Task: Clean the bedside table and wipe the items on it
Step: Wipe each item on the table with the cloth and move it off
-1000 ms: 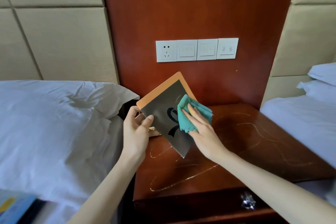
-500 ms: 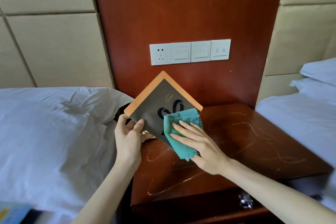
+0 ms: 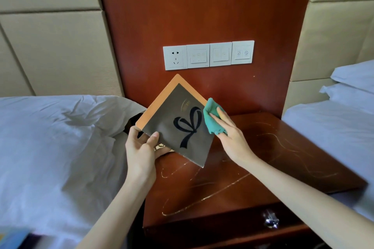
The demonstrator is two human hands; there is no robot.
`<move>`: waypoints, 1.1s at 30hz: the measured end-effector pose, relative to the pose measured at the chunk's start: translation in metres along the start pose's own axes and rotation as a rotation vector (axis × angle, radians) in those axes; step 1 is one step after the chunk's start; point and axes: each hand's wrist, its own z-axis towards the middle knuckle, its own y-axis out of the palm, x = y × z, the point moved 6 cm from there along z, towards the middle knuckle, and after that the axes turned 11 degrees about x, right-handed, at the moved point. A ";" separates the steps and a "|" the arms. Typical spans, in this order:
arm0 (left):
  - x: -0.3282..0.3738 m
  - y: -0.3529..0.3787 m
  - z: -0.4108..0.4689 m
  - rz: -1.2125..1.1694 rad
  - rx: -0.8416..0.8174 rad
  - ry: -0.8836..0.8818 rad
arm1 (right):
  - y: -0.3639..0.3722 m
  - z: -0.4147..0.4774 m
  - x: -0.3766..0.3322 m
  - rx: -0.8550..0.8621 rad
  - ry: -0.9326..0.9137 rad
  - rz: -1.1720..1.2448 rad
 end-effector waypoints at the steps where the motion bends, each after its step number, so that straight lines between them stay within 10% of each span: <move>1: -0.002 -0.001 0.001 -0.004 0.017 -0.004 | 0.003 -0.003 -0.003 -0.023 -0.010 0.001; 16: -0.016 -0.020 0.011 -0.054 0.218 -0.111 | 0.033 -0.041 -0.021 -0.364 -0.432 -0.244; 28: 0.007 -0.002 0.003 0.047 0.031 0.131 | 0.022 -0.002 -0.019 -0.111 -0.073 0.089; 33: 0.021 0.014 -0.019 0.330 -0.138 0.518 | 0.018 0.006 -0.007 0.129 0.626 0.806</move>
